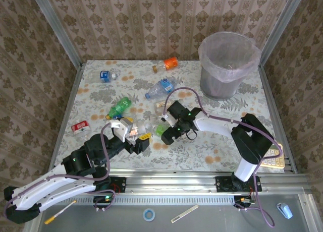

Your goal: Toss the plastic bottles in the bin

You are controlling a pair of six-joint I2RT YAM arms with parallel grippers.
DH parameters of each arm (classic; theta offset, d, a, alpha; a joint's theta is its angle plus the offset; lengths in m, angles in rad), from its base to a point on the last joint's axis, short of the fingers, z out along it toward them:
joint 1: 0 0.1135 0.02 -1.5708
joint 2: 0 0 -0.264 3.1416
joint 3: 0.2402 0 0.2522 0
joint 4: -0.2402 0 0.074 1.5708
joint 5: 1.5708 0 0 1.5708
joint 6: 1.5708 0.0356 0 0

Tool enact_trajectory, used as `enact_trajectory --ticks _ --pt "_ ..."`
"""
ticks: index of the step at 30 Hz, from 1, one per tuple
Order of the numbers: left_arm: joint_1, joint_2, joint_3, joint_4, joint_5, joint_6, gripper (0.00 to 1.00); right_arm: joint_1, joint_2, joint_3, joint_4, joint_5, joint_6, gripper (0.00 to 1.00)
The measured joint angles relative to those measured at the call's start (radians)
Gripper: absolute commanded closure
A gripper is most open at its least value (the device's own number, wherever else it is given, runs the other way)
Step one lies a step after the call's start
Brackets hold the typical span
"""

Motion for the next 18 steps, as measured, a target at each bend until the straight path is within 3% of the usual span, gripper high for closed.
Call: enact_trajectory --ticks 9,18 --pt "0.000 0.001 0.000 0.000 0.000 0.000 0.00 0.013 0.026 0.001 0.019 0.022 -0.017 0.18" --pt "0.000 0.001 -0.013 0.003 0.000 0.000 0.00 0.019 0.026 -0.003 0.040 0.029 -0.017 0.45"
